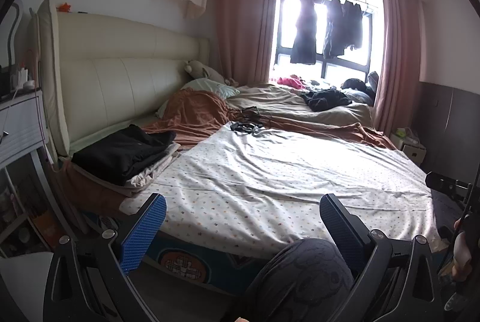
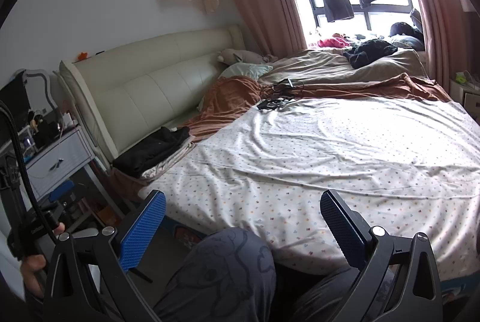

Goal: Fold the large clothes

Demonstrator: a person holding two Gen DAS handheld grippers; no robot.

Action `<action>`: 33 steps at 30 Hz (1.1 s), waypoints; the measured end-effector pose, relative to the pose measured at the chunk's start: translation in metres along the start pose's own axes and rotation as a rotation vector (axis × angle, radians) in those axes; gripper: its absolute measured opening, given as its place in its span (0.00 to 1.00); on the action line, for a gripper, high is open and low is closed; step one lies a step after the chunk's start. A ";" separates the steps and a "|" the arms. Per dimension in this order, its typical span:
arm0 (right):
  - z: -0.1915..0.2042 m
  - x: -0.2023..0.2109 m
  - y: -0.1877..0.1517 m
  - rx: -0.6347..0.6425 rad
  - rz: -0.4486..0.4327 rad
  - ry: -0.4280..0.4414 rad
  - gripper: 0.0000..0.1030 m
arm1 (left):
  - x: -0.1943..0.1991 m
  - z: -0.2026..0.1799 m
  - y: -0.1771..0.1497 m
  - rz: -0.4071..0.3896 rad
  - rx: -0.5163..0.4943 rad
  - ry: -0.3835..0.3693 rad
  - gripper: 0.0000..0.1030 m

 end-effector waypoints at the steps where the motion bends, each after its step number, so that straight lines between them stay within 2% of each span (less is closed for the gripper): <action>1: 0.000 0.000 0.001 -0.001 0.000 0.002 1.00 | 0.000 0.000 0.000 0.000 0.001 0.000 0.99; 33: 0.013 -0.006 -0.005 0.023 0.046 0.003 1.00 | 0.008 0.003 0.002 -0.008 0.000 0.031 1.00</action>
Point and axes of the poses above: each gripper's, at about its wrist camera, not at the fingertips, and x roughly against the way its jaws point, z to its left, y to its top, the point moved 3 cm from there along -x, roughly the way its jaws point, and after that the axes turned 12 degrees about -y, right-handed, at the moved point
